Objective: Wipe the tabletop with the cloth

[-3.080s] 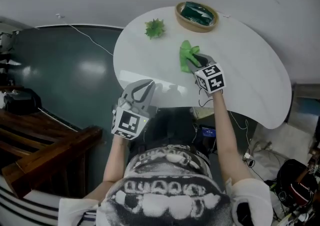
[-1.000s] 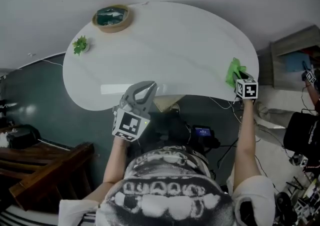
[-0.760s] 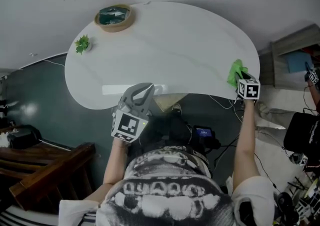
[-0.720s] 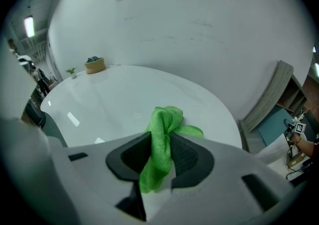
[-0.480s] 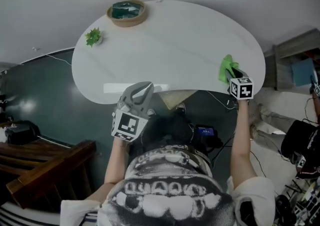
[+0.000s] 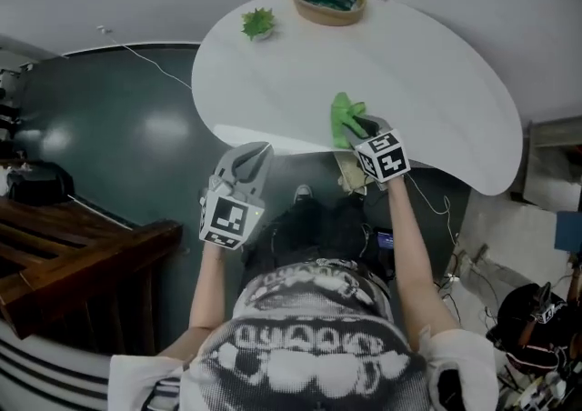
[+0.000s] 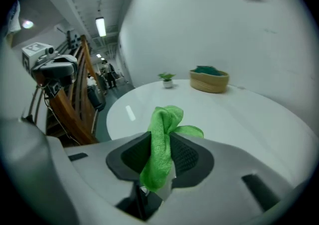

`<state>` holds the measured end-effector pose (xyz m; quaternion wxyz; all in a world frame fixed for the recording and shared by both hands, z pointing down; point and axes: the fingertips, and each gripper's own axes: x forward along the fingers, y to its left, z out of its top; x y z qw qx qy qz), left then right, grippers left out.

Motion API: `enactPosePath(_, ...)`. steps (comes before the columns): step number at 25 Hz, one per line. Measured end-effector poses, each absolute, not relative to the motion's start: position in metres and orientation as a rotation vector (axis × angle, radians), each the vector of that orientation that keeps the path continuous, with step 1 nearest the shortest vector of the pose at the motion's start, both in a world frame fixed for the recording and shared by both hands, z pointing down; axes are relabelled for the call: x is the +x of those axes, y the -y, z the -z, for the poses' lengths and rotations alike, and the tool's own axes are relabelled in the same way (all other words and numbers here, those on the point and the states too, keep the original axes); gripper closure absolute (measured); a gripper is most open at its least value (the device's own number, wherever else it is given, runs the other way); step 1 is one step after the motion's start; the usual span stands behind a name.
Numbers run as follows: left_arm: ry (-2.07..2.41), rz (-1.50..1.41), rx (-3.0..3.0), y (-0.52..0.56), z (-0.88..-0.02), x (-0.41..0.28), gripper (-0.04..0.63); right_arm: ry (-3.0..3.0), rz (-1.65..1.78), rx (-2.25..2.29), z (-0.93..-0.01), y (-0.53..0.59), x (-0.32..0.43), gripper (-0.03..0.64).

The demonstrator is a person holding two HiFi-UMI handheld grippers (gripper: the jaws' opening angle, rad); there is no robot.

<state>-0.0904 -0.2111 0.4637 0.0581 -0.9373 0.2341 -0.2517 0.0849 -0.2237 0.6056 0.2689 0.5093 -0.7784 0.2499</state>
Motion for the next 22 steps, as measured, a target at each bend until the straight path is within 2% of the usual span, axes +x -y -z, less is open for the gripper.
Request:
enactPosePath(6, -0.981, 0.783, -2.800, 0.222, -0.465, -0.192, 0.584, 2.268, -0.572, 1.041, -0.607, 0.257, -0.087, 0.501)
enactPosePath(11, -1.108, 0.806, -2.783, 0.225, -0.470, -0.238, 0.584, 2.309, -0.552, 0.886, -0.624, 0.265, -0.163, 0.501)
enactPosePath(16, -1.099, 0.833, -2.797, 0.220, -0.483, -0.240, 0.584, 2.261, -0.620, 0.897, -0.649, 0.265, -0.159, 0.502)
enactPosePath(22, -0.942, 0.808, -2.836, 0.209, -0.482, -0.195, 0.584, 2.184, -0.692, 1.048, -0.653, 0.245, -0.088, 0.501)
